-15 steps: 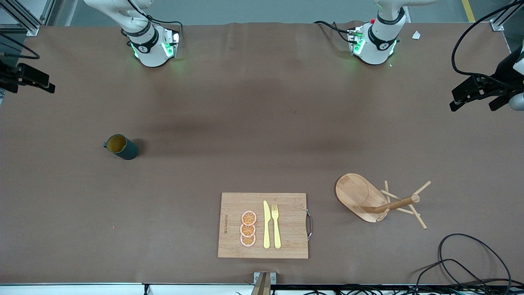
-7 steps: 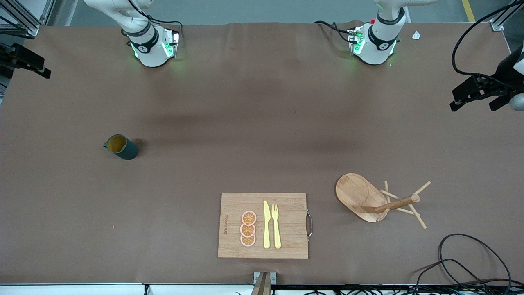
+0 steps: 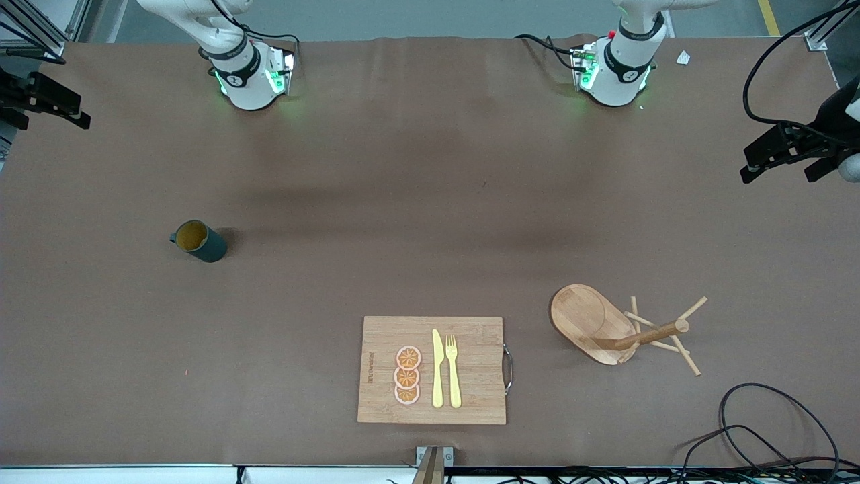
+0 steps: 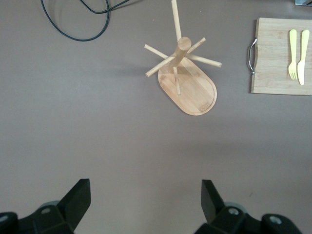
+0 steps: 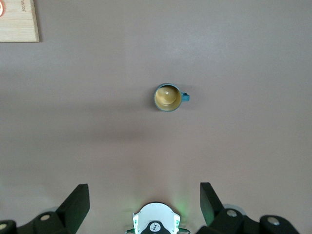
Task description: Transfer cup from left to right arm and place
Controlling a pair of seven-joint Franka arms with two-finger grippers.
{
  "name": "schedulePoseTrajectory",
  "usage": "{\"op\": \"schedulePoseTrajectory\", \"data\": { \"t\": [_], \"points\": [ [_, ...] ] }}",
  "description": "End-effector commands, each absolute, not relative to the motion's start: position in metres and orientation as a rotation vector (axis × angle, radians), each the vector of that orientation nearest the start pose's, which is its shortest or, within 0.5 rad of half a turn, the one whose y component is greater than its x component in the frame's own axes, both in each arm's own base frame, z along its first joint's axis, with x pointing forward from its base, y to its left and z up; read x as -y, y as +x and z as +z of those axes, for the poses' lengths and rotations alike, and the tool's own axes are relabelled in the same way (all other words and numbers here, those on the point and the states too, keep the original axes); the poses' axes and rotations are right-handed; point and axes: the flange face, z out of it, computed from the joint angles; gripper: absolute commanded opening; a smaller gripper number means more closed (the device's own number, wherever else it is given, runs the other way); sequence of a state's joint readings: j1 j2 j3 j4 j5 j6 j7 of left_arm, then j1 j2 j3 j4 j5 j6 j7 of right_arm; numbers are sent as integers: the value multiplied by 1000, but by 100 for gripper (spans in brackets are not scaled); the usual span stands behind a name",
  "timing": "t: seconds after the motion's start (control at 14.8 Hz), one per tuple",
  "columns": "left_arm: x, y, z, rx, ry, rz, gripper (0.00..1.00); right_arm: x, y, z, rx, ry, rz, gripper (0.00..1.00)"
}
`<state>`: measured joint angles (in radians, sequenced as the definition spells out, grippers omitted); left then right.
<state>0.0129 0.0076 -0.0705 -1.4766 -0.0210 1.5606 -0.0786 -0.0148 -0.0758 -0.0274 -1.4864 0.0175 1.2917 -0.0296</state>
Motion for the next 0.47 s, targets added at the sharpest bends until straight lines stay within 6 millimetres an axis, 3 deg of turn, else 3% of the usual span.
{"op": "schedulePoseTrajectory", "data": {
  "t": [0.0, 0.4],
  "points": [
    [31, 554, 667, 32, -3173, -124, 100, 17, 492, 682, -19, -3112, 164, 100],
    [32, 554, 666, 27, -3173, -121, 100, 22, 495, 682, 52, -3110, 131, 100]
  ]
}}
